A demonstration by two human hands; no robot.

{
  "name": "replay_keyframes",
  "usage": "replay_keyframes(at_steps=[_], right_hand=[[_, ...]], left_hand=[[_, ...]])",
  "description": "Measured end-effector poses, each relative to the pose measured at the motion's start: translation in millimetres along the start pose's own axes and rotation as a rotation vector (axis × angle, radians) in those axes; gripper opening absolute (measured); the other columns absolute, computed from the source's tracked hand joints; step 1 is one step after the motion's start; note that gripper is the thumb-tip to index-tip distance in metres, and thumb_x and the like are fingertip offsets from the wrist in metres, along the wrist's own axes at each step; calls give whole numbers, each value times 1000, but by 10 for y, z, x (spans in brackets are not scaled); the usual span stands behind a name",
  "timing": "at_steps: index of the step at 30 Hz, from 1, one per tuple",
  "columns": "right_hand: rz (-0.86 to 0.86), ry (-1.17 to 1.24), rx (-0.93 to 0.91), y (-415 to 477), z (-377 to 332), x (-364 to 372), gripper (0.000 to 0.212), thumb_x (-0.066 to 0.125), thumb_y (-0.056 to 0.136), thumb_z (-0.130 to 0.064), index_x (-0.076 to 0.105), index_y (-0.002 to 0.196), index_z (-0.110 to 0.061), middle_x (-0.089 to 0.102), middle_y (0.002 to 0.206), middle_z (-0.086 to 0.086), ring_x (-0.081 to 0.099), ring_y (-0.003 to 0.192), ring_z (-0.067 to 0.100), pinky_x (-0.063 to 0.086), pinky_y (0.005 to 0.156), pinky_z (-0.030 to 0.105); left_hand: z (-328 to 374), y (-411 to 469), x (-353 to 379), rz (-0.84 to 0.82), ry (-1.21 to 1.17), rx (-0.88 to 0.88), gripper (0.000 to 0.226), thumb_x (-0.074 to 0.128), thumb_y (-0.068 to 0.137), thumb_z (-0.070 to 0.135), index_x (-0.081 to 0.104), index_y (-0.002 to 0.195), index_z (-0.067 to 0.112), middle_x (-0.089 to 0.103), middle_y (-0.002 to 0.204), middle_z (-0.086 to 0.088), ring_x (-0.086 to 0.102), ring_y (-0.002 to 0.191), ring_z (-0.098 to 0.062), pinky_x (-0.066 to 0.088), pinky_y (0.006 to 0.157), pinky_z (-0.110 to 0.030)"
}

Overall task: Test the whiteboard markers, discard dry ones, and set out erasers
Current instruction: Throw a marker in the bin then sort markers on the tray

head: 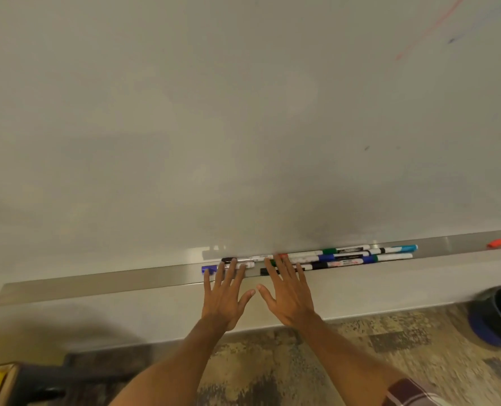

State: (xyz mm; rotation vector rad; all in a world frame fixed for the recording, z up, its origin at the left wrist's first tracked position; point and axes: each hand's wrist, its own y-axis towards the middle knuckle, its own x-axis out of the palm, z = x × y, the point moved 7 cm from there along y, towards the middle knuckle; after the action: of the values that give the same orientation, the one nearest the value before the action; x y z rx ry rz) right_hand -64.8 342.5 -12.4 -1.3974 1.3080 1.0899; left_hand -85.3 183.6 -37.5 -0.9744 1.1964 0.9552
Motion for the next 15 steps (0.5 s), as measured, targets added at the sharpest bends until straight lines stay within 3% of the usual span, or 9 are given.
replay_keyframes(at_steps=[4, 9, 11, 13, 15], right_hand=[[-11, 20, -17, 27, -369, 91, 69, 11, 93, -64, 31, 144, -22, 41, 147, 6, 39, 134, 25, 37, 104, 53], [-67, 12, -62, 96, -697, 242, 69, 4, 96, -57, 42, 140, -20, 47, 142, 5, 46, 129, 24, 37, 101, 49], [-62, -1, -81, 136, -810, 301, 69, 4, 96, -56, 42, 141, -20, 45, 144, 4, 44, 131, 24, 31, 104, 47], [-40, 8, -133, 158, -939, 341, 61, 20, 97, -54, 39, 143, -19, 41, 147, 5, 39, 135, 26, 25, 109, 46], [17, 36, -150, 181, -1021, 312, 53, 52, 91, -46, 49, 136, -18, 52, 137, 7, 49, 126, 28, 36, 106, 45]], left_hand=[[-403, -61, 44, 25, -4, -51, 69, 12, 97, 67, 30, 147, 23, 38, 151, -7, 11, 144, -27, 5, 114, -53], [-723, -115, 86, -48, -38, -65, 68, 15, 98, 65, 31, 148, 22, 34, 153, -5, 40, 137, -33, 4, 113, -51], [-779, -124, 106, -44, -49, -49, 69, 15, 98, 65, 25, 150, 22, 29, 154, -3, 41, 137, -31, 0, 114, -51], [-814, -127, 151, -34, -76, -43, 71, 12, 97, 67, 21, 152, 21, 25, 156, -3, 33, 140, -31, 1, 116, -52], [-817, -143, 153, -21, -79, -35, 78, 1, 94, 71, 13, 152, 21, 13, 158, -2, 17, 144, -29, 2, 119, -53]])
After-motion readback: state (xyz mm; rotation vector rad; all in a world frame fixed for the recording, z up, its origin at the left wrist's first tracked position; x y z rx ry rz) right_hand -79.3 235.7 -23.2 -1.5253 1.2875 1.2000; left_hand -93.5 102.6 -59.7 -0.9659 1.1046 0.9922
